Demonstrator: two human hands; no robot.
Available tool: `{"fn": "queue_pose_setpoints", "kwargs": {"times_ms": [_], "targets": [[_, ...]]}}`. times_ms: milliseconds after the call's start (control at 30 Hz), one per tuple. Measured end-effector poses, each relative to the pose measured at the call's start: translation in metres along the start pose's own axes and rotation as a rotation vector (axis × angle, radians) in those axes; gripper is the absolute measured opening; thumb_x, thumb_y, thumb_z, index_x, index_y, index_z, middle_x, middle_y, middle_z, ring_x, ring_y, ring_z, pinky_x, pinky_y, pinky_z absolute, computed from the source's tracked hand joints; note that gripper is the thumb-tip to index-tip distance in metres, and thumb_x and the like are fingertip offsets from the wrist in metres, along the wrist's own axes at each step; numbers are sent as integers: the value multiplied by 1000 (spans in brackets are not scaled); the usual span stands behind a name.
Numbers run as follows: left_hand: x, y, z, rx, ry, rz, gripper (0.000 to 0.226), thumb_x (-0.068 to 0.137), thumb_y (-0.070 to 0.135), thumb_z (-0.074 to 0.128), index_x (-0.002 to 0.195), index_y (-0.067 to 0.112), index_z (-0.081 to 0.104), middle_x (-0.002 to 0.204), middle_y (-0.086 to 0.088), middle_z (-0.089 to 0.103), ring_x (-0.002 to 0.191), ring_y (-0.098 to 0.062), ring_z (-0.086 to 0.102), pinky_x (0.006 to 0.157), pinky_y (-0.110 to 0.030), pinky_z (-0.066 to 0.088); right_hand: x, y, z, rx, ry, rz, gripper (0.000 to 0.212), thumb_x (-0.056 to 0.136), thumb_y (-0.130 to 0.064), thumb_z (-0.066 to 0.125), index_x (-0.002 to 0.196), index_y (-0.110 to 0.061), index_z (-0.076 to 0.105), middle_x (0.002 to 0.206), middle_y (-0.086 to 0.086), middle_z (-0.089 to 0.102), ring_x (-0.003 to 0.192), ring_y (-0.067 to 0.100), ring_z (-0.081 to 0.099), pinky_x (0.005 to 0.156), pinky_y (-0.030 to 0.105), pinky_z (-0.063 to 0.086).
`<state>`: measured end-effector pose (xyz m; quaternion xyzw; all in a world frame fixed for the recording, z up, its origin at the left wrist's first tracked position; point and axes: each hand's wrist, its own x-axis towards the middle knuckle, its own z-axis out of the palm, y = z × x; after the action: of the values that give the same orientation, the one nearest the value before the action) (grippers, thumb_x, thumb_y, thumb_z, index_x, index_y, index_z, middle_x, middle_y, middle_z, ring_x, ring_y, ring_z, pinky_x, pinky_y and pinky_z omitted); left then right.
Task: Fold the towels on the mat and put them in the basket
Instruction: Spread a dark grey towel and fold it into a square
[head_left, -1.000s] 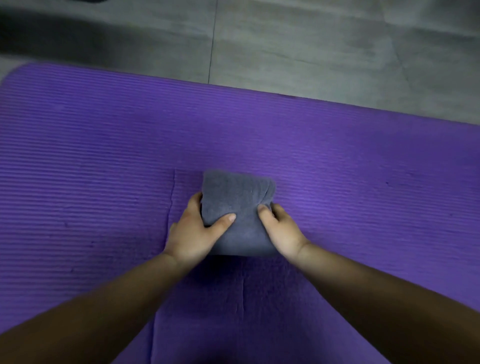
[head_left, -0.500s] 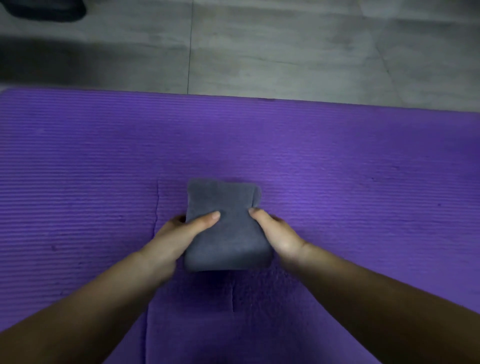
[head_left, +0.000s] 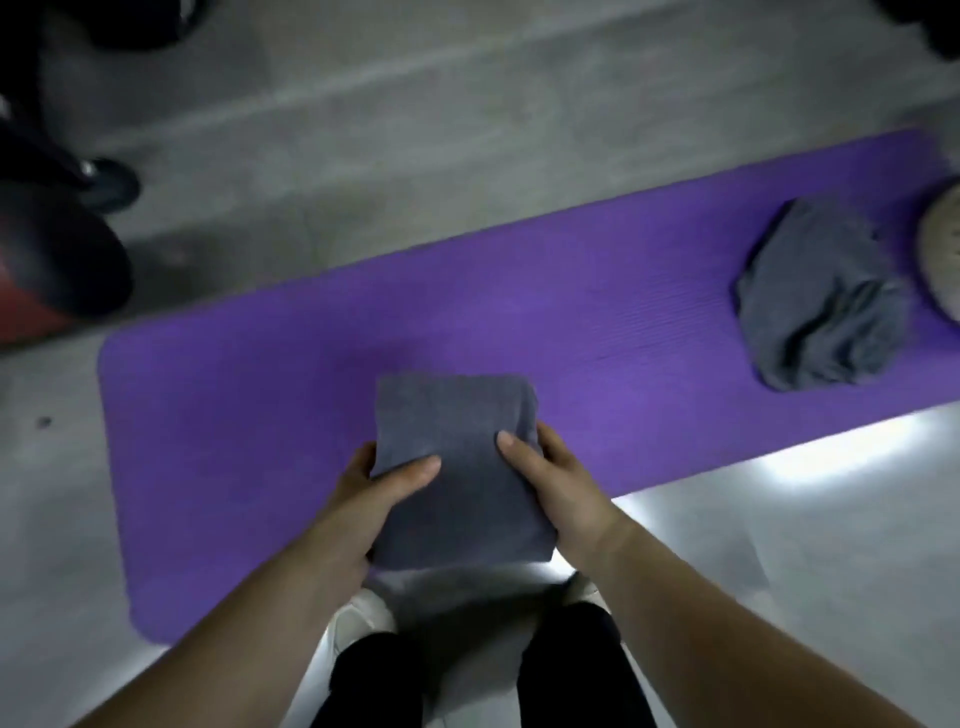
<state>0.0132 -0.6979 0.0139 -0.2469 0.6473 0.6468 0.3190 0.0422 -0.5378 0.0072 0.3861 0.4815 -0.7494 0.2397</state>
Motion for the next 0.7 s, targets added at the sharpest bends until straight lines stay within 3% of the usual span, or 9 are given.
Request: {"fn": "queue_pose_setpoints", "kwargs": {"times_ms": [100, 200, 300, 400, 467, 600, 700], "targets": [[-70, 66, 40, 56, -130, 54, 27, 70, 22, 74, 93, 23, 61, 82, 10, 73, 83, -8, 68, 61, -20, 53, -92, -51, -13, 134, 37, -71, 21, 88, -16, 55, 109, -17, 55, 93, 1, 68, 75, 10, 67, 61, 20, 55], [-122, 117, 94, 125, -241, 61, 63, 43, 45, 72, 101, 23, 58, 96, 3, 70, 80, -8, 69, 64, -23, 52, -167, -94, -42, 227, 92, -173, 23, 87, -19, 57, 110, -18, 56, 100, 2, 69, 84, 13, 68, 66, 22, 55], [-165, 146, 175, 178, -329, 133, 46, 60, 42, 70, 100, 24, 55, 94, 7, 66, 70, 3, 67, 60, -18, 50, -229, -127, -98, 291, 167, -262, 26, 86, -22, 58, 112, -21, 56, 107, 3, 67, 95, 17, 66, 77, 28, 53], [-207, 157, 271, 226, -384, 209, 5, 89, 23, 56, 93, 26, 55, 84, 14, 61, 58, 13, 61, 49, -6, 46, -287, -159, -175, 334, 256, -368, 26, 87, -19, 58, 112, -22, 55, 111, 5, 65, 99, 19, 63, 82, 29, 53], [-234, 156, 336, 227, -480, 221, 10, 89, 22, 48, 89, 29, 55, 86, 14, 63, 62, 10, 64, 50, -8, 47, -325, -172, -228, 364, 318, -435, 27, 84, -20, 63, 110, -24, 55, 110, 4, 65, 96, 16, 64, 77, 23, 55], [-269, 148, 449, 233, -573, 204, 13, 88, 22, 51, 99, 23, 58, 91, 6, 68, 70, -1, 69, 52, -16, 52, -384, -192, -328, 391, 367, -508, 78, 54, -43, 75, 125, -25, 46, 117, 1, 63, 100, 13, 63, 77, 22, 55], [-279, 140, 521, 253, -634, 165, 27, 86, 24, 54, 112, 21, 55, 98, 3, 67, 83, -11, 68, 63, -23, 54, -407, -200, -389, 441, 329, -523, 105, 30, -56, 85, 123, -32, 43, 117, -5, 63, 95, 6, 66, 69, 18, 55]]}}
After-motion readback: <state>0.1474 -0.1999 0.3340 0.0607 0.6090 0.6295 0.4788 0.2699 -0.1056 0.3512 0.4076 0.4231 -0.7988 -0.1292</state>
